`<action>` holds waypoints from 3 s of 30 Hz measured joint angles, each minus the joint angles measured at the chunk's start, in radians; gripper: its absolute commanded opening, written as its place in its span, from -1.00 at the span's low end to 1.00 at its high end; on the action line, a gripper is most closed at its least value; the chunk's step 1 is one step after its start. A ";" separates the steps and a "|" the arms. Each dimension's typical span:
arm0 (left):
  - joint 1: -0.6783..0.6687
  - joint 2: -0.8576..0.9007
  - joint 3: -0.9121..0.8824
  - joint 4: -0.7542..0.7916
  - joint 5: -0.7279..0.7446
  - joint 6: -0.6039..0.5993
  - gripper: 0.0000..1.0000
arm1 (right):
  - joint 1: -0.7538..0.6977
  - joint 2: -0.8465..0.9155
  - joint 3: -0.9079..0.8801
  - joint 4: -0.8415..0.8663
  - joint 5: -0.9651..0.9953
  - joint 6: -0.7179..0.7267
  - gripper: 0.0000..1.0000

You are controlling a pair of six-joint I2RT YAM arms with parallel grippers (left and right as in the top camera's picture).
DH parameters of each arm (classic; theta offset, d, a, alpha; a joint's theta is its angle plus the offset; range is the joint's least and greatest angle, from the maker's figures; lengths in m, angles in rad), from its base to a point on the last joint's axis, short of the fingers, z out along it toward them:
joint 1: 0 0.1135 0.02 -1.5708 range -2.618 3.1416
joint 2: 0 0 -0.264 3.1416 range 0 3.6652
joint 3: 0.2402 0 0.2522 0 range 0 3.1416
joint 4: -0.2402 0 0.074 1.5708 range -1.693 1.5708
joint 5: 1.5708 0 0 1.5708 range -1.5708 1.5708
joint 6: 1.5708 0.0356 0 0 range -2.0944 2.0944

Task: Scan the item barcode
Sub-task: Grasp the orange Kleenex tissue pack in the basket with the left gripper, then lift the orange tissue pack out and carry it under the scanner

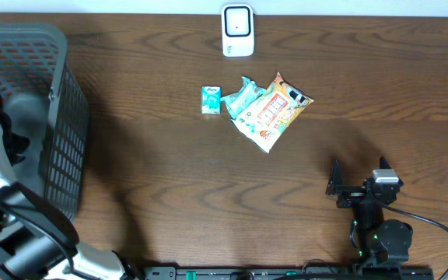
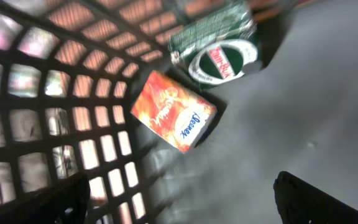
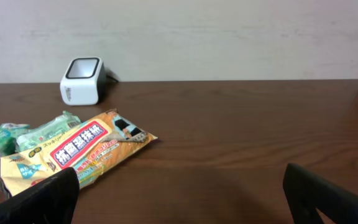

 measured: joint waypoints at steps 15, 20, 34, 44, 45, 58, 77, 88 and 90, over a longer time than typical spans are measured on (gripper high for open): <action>0.094 0.081 -0.157 0.177 0.001 -0.046 0.75 | 0.000 0.000 0.000 0.000 0.000 0.000 0.99; 0.106 0.087 -0.214 0.233 0.002 0.016 0.47 | 0.000 0.000 0.000 0.000 0.000 0.000 0.99; 0.120 0.086 -0.312 0.407 -0.003 0.130 -0.56 | 0.000 0.000 0.000 0.000 0.000 0.000 0.98; 0.106 0.051 -0.278 0.309 0.001 0.146 -0.86 | 0.000 0.000 0.000 0.000 0.000 0.000 0.99; 0.098 0.024 -0.271 0.303 0.002 0.146 -0.86 | 0.000 0.000 0.000 0.000 0.000 0.000 0.99; -0.181 -0.732 -0.206 0.738 0.454 0.054 -0.85 | 0.000 0.000 0.000 0.000 0.000 0.000 0.99; -0.925 -0.280 -0.204 0.930 0.628 0.238 -0.85 | 0.000 0.000 0.000 0.000 0.000 0.000 0.99; -1.022 -0.021 -0.204 0.854 0.621 0.311 -0.85 | 0.000 0.000 0.000 0.000 0.000 0.000 0.98; -1.036 -0.016 -0.204 0.795 0.615 0.302 -0.85 | 0.000 0.000 0.000 0.000 0.000 0.000 0.98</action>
